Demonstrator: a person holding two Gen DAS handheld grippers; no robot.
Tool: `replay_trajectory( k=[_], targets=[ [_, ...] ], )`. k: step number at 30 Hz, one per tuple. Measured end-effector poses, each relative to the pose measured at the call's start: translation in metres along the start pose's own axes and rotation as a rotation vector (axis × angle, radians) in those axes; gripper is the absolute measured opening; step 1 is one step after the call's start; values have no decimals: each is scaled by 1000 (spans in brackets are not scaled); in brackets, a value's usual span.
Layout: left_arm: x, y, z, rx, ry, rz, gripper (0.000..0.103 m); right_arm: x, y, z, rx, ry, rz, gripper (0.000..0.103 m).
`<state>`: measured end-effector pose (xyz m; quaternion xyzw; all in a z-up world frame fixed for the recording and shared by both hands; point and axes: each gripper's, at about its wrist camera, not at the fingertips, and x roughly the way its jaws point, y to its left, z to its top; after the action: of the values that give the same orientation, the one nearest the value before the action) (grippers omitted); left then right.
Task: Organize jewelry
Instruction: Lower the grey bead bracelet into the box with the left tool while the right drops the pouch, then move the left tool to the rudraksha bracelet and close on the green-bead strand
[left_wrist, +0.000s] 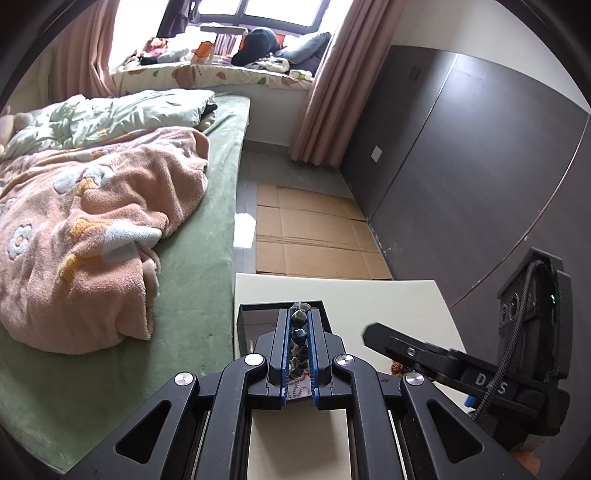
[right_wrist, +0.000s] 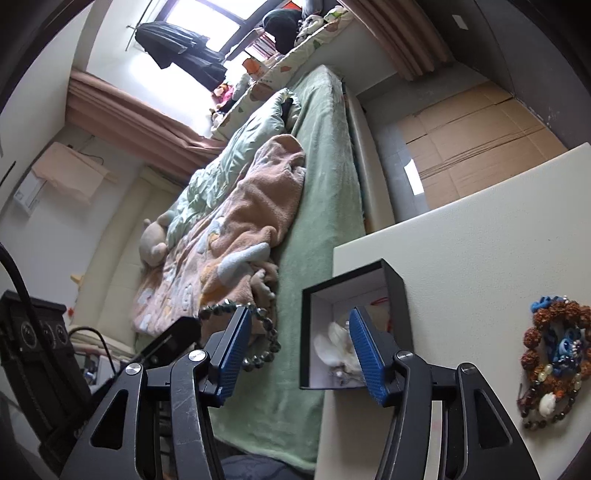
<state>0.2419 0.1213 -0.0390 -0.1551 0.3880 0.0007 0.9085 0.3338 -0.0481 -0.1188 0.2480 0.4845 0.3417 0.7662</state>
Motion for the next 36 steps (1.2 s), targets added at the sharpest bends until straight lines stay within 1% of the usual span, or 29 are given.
replay_trajectory(
  k=[2,5,9,11,13,15,19,22,26,33,34,35,36],
  targets=[
    [6,-2,-2,4,8,2,9,-7,-7,-4,11,-1,-19,56],
    [13,-5,-3,13,16,17,9,-23,-20,-10,21,-26,-61,56],
    [25,-2,-4,-7,37,26,9,-52,-42,-22,55,-63,-95,56],
    [33,0,-5,-25,63,17,10,-68,-54,-28,77,-89,-111,56],
    [42,0,-7,-36,102,35,12,-87,-68,-34,99,-118,-128,56],
    [46,-1,-10,-41,117,38,15,-104,-83,-40,124,-150,-143,56],
    [51,-13,-18,-11,133,58,16,-139,-112,-48,168,-214,-183,56],
    [54,-26,-23,17,147,57,16,-156,-131,-49,199,-251,-181,56],
    [60,-44,-29,46,164,51,16,-166,-147,-51,231,-274,-175,56],
    [81,-88,-44,98,236,11,17,-168,-173,-57,269,-268,-160,56],
    [85,-94,-46,105,248,4,20,-167,-178,-58,281,-260,-157,56],
    [88,-100,-49,112,257,-3,30,-166,-180,-58,286,-255,-154,56],
    [91,-106,-52,120,266,-12,37,-165,-184,-59,290,-251,-151,56]
  ],
)
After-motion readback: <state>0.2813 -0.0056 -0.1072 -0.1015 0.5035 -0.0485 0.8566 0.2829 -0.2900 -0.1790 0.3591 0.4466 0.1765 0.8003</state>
